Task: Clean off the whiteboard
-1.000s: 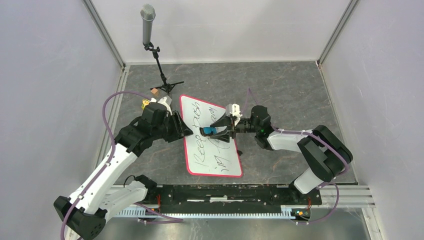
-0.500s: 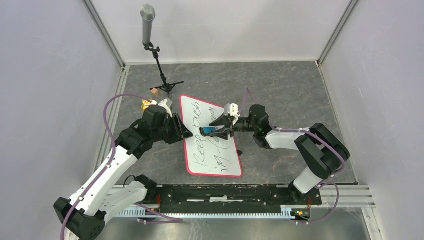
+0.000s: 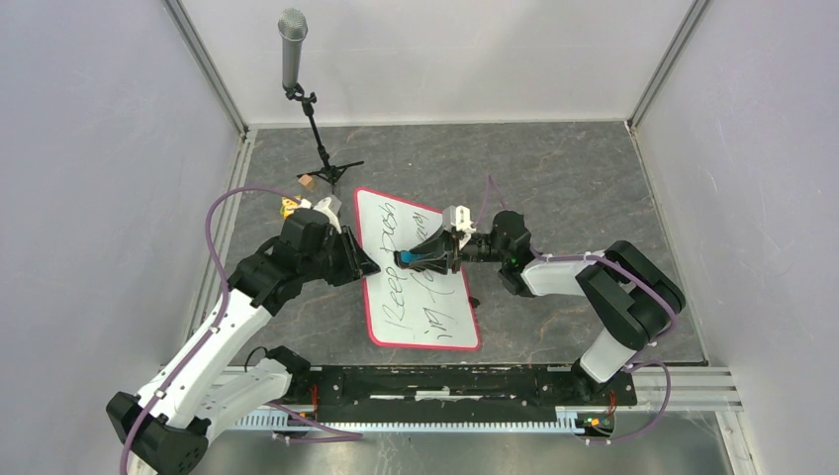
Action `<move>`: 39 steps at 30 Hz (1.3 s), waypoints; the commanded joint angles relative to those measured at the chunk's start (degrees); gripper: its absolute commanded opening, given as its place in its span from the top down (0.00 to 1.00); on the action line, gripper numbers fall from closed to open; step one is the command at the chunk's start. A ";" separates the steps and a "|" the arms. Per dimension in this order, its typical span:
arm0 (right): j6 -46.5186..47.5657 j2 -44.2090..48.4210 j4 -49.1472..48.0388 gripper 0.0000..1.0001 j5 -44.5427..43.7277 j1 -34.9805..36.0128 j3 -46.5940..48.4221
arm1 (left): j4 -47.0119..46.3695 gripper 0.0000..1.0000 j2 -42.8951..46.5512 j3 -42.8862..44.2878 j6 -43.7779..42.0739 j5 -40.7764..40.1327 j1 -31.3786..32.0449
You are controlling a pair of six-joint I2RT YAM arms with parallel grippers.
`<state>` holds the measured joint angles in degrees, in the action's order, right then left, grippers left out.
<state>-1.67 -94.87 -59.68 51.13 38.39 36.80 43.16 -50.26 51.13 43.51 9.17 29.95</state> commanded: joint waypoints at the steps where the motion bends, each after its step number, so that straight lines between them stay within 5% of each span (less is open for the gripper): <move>1: -0.63 0.71 -3.93 0.68 -2.31 0.72 -1.05 | -1.89 0.68 0.43 -0.42 -0.28 0.35 -0.31; 5: -0.66 0.70 -4.35 0.71 -3.32 0.70 -1.74 | -2.46 0.70 0.43 -0.77 -0.17 0.37 -0.31; 13: 0.46 1.51 -3.52 0.47 -3.23 0.76 -3.41 | -2.81 0.70 0.12 -1.56 -0.35 0.59 -0.33; 24: 0.37 0.04 -2.41 0.56 -3.55 1.59 -1.81 | -2.81 0.73 0.18 -1.73 -0.26 0.58 -0.28; 39: 3.12 2.72 -0.16 0.46 -8.28 2.12 -3.07 | -2.92 0.75 0.65 -2.26 -0.08 0.50 -0.28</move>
<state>1.02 -94.56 -59.00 43.40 40.10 34.04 41.34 -49.95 49.52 43.64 9.61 29.80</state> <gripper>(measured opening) 0.538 0.250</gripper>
